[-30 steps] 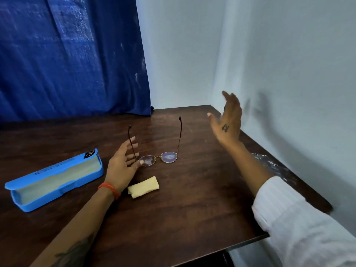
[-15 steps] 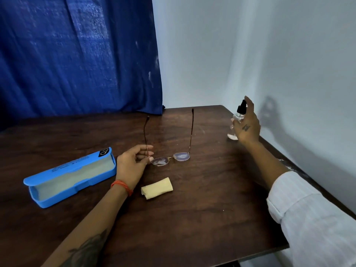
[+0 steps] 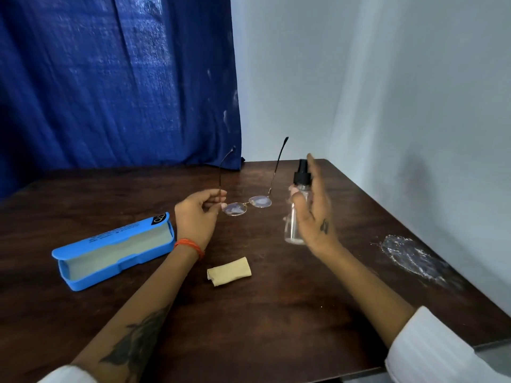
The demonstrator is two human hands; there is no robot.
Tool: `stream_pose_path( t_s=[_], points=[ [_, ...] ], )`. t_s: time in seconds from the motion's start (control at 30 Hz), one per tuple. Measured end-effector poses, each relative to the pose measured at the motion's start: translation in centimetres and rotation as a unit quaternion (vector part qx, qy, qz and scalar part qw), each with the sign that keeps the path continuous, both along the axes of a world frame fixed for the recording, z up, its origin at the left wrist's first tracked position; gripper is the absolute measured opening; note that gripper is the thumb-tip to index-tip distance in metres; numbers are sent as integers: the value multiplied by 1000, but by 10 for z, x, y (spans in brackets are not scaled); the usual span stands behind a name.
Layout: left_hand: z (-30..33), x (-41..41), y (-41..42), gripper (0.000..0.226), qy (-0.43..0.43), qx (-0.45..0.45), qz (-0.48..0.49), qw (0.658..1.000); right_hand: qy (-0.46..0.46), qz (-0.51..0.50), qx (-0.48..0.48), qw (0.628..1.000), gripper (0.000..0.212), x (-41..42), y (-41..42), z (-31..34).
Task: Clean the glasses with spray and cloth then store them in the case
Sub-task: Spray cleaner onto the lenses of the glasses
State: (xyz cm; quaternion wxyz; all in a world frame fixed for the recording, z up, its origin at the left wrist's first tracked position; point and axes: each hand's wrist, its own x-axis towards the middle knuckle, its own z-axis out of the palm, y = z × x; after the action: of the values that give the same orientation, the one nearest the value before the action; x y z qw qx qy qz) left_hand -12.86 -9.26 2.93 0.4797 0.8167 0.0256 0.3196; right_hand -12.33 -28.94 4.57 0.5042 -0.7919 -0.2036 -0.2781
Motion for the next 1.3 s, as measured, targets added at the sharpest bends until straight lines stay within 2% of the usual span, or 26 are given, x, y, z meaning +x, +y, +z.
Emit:
stream_pose_path(
  t_s=[0.1,0.23,0.33,0.6,1.03,1.3],
  points=[
    [-4,1,-5,28,-36,23,26,999,-20,-2,-49,999,57,-10,15,-9],
    [-7,-2,-4,28,-85,78,28,993,-69,-21,-146,987,70,-13,23,-20],
    [-4,-4,-3,27,-108,89,22,990,-60,-32,-194,979,72,-13,27,-21],
    [2,-6,-1,25,-134,96,16,986,-38,-10,-228,973,59,-2,37,-26],
    [2,-8,-2,25,-143,89,3,986,-25,-10,-221,975,50,4,40,-23],
    [4,-10,-2,25,-143,86,1,986,-23,-7,-179,984,58,3,36,-25]
  ],
)
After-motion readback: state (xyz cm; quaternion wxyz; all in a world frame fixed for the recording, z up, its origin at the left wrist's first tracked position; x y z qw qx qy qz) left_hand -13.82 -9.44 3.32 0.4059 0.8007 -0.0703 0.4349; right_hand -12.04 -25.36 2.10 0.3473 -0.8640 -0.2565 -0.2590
